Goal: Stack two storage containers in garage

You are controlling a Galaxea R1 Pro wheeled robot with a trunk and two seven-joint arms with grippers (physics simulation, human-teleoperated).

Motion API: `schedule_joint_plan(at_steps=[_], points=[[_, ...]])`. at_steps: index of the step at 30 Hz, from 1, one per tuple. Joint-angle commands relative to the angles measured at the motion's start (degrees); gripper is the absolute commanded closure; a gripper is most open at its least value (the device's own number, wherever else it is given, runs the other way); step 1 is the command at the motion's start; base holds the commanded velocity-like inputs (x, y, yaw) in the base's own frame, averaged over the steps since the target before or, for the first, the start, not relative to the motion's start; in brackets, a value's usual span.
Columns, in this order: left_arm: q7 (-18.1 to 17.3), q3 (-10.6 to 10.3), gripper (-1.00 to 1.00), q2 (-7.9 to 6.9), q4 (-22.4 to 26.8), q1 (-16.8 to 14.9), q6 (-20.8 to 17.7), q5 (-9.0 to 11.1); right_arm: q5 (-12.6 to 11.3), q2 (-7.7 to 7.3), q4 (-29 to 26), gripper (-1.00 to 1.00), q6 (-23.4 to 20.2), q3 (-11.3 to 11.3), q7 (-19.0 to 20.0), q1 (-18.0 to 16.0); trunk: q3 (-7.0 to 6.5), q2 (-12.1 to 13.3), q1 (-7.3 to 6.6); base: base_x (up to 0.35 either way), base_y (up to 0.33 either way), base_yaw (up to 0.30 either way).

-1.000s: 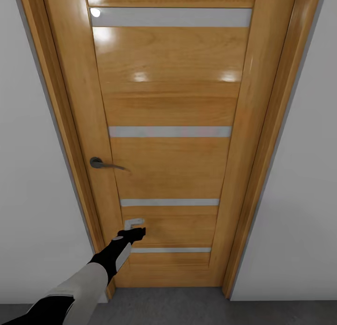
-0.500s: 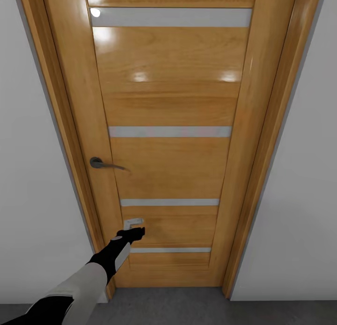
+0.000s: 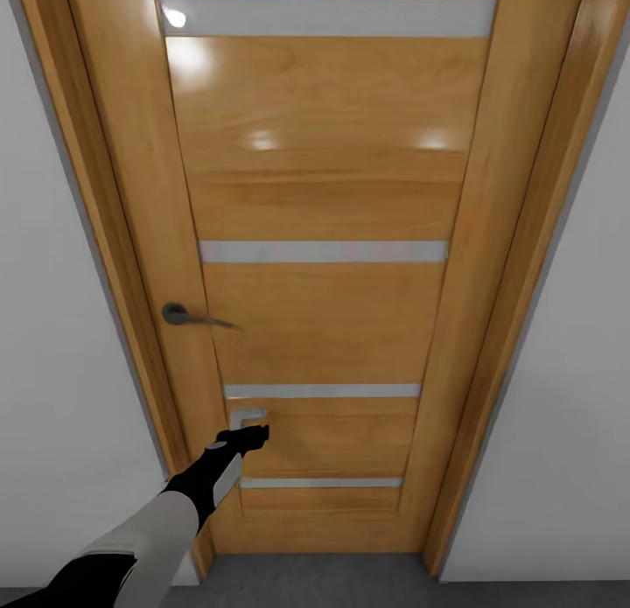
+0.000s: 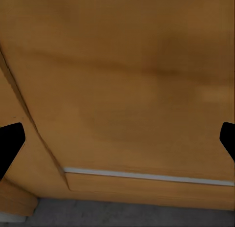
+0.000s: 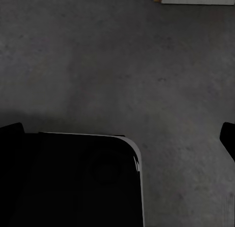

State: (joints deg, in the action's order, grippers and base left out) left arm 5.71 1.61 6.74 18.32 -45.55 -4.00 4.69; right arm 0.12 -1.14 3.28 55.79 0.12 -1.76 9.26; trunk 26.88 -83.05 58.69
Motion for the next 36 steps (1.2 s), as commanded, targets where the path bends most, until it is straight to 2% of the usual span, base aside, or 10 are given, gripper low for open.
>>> schedule_joint_plan(at_steps=[1, 16, 27, 36], points=[[0.11, 0.15, -1.0, 0.03, 0.13, 0.0, -0.3, 0.5, 0.06, 0.0, 0.06, -1.0, 0.2, 0.06, -0.17, -0.03, 0.05, -0.03, 0.03, 0.315, 0.014, 0.0], [0.18, 0.07, -1.0, 0.26, 0.06, 0.02, 0.83, 0.04, 0.06, 0.0, 0.06, -1.0, 0.2, 0.06, -0.17, -0.03, 0.05, -0.03, 0.03, 0.068, 0.002, 0.0], [0.18, 0.06, -1.0, 0.42, 0.05, 0.02, 0.65, -0.04, 0.06, 0.0, 0.06, -1.0, 0.2, 0.06, -0.17, -0.03, 0.05, -0.03, 0.03, 0.257, 0.0, 0.0], [0.26, 0.0, -1.0, 0.55, 0.05, 0.02, 0.73, -0.03, -0.02, 0.0, 0.06, -1.0, 0.2, 0.06, -0.17, -0.03, 0.05, -0.03, 0.03, 0.03, 0.0, 0.0]])
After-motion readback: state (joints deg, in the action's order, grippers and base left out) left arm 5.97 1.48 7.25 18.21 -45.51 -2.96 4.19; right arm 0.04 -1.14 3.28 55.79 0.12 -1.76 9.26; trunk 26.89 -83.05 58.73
